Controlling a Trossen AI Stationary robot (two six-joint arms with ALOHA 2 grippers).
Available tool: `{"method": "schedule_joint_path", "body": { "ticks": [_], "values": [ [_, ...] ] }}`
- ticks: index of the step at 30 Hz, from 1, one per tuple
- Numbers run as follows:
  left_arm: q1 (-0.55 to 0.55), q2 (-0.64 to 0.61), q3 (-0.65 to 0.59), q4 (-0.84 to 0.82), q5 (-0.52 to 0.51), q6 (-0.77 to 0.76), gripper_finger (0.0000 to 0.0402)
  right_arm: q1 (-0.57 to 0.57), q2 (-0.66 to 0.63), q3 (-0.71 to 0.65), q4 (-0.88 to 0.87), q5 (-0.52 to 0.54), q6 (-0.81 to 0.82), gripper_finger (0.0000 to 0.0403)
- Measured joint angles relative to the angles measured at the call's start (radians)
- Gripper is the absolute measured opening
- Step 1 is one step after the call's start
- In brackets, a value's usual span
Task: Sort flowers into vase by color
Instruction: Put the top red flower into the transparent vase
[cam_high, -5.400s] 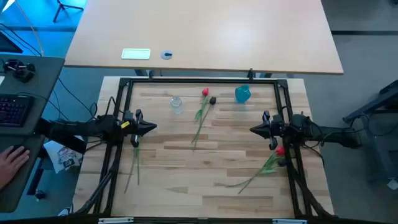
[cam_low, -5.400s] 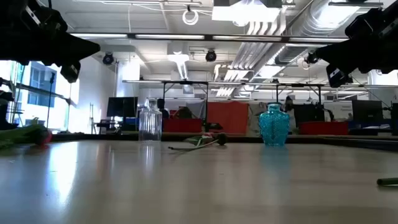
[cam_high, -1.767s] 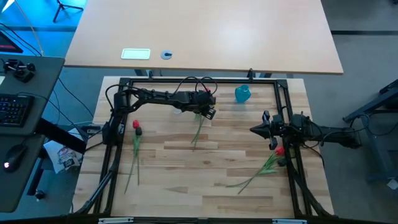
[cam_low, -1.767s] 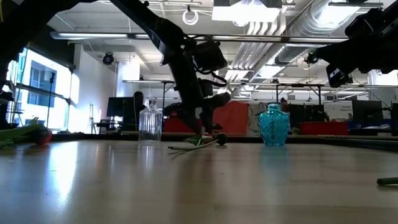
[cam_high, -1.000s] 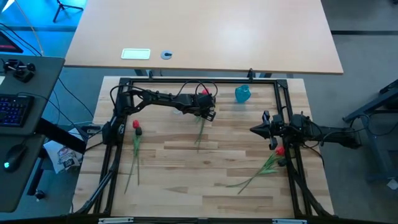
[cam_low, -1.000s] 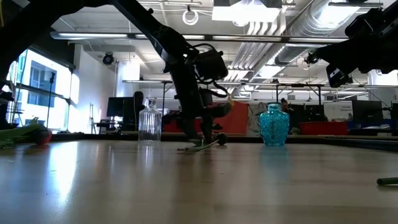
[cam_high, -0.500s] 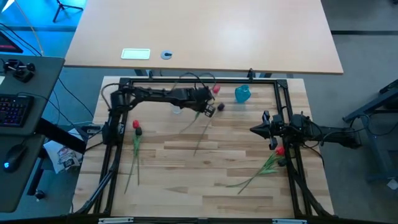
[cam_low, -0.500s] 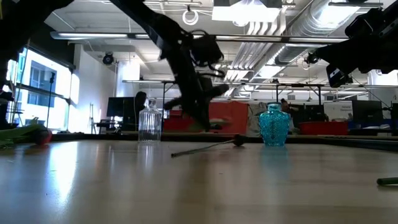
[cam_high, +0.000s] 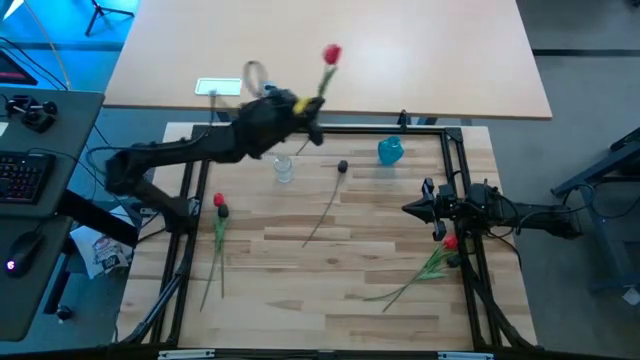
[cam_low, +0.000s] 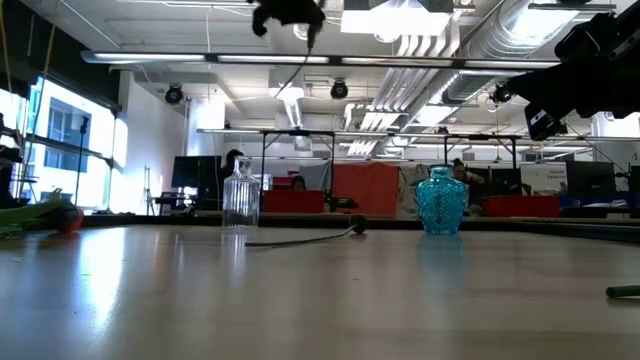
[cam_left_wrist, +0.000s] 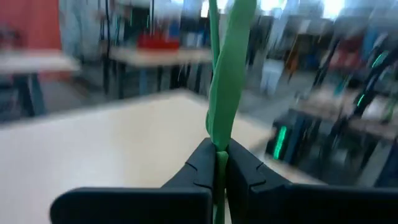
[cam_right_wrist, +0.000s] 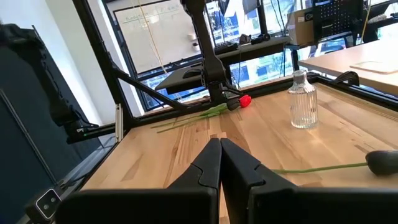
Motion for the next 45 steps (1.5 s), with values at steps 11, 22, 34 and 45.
{"method": "schedule_joint_path", "body": {
  "ticks": [11,22,34,45],
  "values": [
    [0.132,-0.277,-0.544,0.442,-0.002,-0.163,0.0000,0.000,0.000,0.000,0.000,0.000,0.000,0.0000],
    [0.241,-0.241,-0.652,0.554,0.086,-0.228,0.0000,0.000,0.000,0.000,0.000,0.000,0.000,0.0000],
    [0.272,-0.113,-0.651,0.728,0.158,-0.277,0.0000,0.000,0.000,0.000,0.000,0.000,0.000,0.0000],
    [0.271,-0.234,-0.651,0.699,0.221,-0.158,0.0000,0.000,0.000,0.000,0.000,0.000,0.000,0.0000]
  ]
}}
